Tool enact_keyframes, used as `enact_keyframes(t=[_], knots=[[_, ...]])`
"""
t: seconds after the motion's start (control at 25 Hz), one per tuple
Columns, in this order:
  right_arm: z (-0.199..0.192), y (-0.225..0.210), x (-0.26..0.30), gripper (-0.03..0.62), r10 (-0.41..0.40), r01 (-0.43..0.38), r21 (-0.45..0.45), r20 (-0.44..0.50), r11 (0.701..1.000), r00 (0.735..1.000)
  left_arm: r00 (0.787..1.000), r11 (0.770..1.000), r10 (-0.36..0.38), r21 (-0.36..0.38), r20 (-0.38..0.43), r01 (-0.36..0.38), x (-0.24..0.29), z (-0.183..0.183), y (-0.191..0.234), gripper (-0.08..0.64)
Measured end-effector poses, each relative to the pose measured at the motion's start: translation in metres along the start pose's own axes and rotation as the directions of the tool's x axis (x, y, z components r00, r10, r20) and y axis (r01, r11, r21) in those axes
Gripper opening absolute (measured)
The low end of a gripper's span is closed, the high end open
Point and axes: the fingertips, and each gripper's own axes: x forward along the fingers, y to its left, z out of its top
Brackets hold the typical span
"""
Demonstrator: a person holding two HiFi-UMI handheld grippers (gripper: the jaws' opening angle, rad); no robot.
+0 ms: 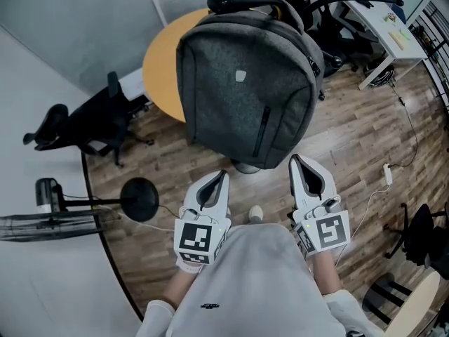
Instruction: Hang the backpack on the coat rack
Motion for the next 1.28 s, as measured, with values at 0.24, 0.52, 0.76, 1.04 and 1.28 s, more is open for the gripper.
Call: enact_keyframes(t=[0.24, 0.52, 0.76, 1.04, 1.28], knots=[[0.000, 0.000, 0.002, -0.009, 0.003, -0.003, -0.001, -0.001, 1.000, 1.000, 1.000, 1.000, 0.006, -0.002, 0.000, -0.006, 0.000, 0.000, 0.003, 0.018], [-0.002, 0.001, 0.002, -0.009, 0.004, -0.004, -0.018, -0.015, 1.000, 1.000, 1.000, 1.000, 0.004, 0.000, 0.008, -0.004, 0.003, 0.005, 0.000, 0.018], [-0.001, -0.001, 0.003, -0.009, 0.001, -0.001, -0.011, -0.009, 1.000, 1.000, 1.000, 1.000, 0.006, -0.006, -0.003, -0.006, 0.002, -0.001, 0.004, 0.018], [0.000, -0.004, 0.003, -0.009, -0.011, 0.012, 0.002, -0.007, 1.000, 1.000, 1.000, 1.000, 0.007, -0.011, -0.001, -0.007, 0.003, 0.001, 0.004, 0.018], [0.001, -0.009, 0.002, -0.009, -0.042, 0.042, 0.023, 0.001, 0.999, 0.999, 1.000, 1.000, 0.010, -0.016, 0.000, -0.010, 0.003, 0.000, 0.008, 0.018]])
